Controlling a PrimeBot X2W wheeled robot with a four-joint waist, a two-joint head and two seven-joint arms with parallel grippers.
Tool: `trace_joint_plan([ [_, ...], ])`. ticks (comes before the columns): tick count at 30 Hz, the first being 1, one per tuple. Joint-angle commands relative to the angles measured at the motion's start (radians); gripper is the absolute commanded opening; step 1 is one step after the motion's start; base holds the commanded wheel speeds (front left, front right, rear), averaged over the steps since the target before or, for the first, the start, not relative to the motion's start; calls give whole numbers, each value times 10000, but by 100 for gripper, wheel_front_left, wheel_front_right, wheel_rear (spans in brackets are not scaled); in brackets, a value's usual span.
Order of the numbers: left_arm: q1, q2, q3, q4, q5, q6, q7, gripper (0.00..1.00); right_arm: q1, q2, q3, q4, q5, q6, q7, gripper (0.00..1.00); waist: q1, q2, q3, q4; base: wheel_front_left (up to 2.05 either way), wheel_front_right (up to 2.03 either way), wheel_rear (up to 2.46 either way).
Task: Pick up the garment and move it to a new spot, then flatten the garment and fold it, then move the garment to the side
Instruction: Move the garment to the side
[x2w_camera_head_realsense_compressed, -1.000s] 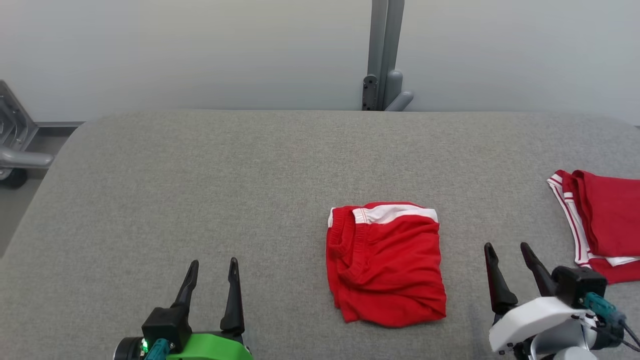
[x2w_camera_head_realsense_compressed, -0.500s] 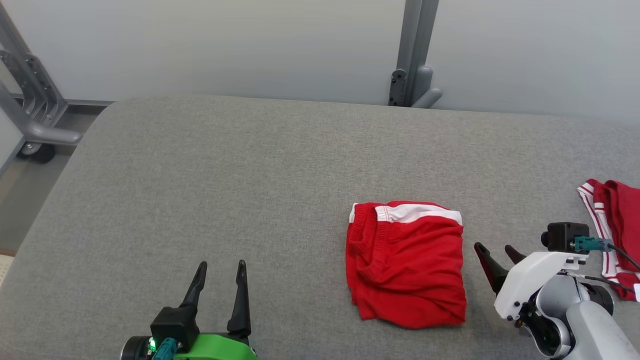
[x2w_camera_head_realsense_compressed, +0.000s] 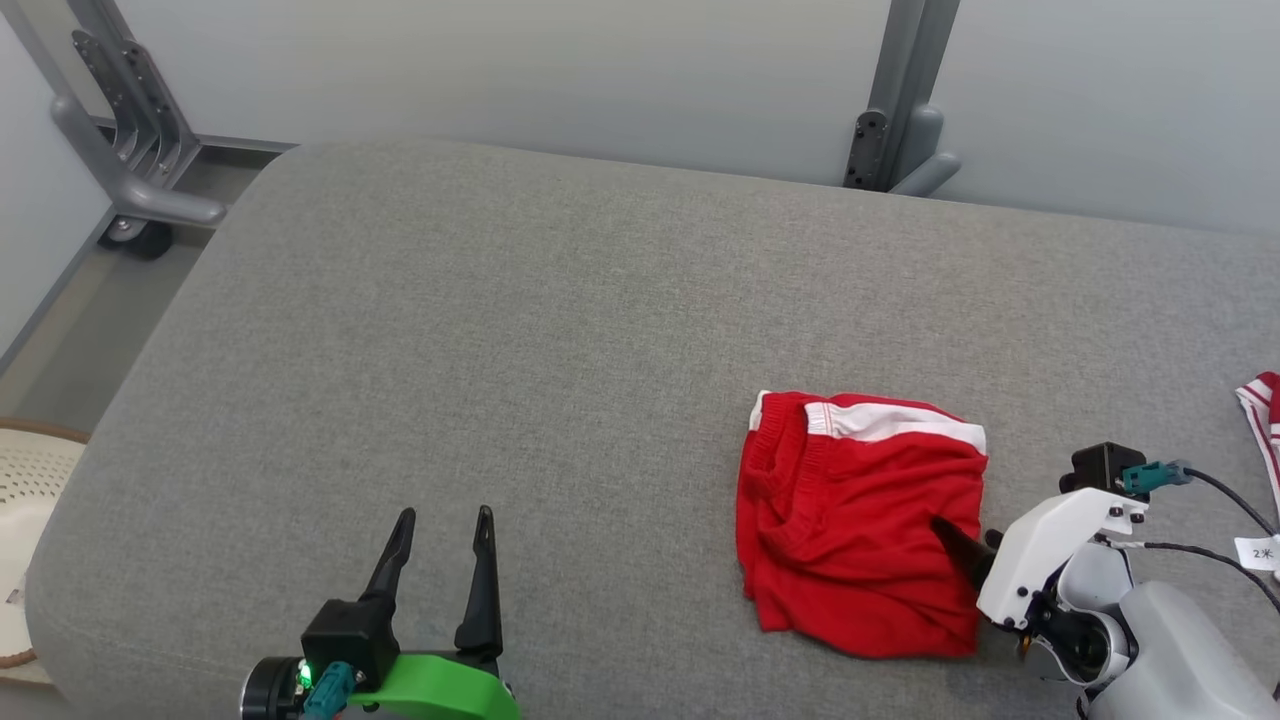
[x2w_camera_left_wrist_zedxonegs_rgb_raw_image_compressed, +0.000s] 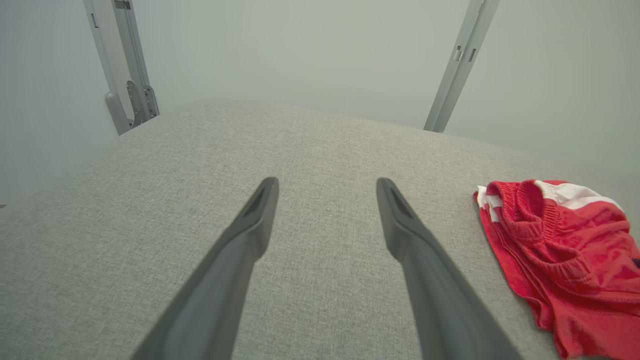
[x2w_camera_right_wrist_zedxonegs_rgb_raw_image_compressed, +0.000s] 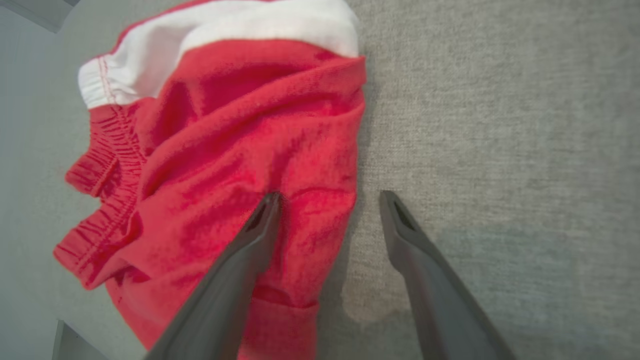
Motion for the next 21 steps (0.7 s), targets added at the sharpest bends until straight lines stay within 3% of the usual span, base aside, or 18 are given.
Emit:
trace_joint_plan([
  [1,-143,10,11,4,41,-23,-2,100,-186,-70,72,199,108,0,23,100,0,0,107,102,0,0,0],
  [5,-222,9,22,3,44,-27,-2,100,-404,-104,438,711,362,-2,118,100,0,0,179,148,0,0,0],
  [6,-229,9,26,2,43,-26,-2,100,-451,-109,539,776,419,-2,87,88,0,0,192,147,0,0,0],
  [7,-227,9,39,-2,39,-22,-2,100,-487,-118,627,820,491,-2,49,58,0,0,202,141,0,0,0],
  [8,-226,9,49,-2,42,-8,-2,100,-527,-137,718,854,560,-2,17,42,0,0,211,129,0,0,0],
  [10,-226,8,72,-11,48,19,-2,100,-595,-207,903,872,717,-2,-65,15,0,0,223,92,0,0,0],
  [12,-214,8,92,-36,56,43,-2,100,-672,-309,1062,808,894,-2,-211,0,0,0,236,15,0,0,0],
  [21,-231,7,64,-175,87,-1,-2,100,-948,-1023,1879,244,1326,-2,-563,0,0,0,307,-880,0,0,0],
])
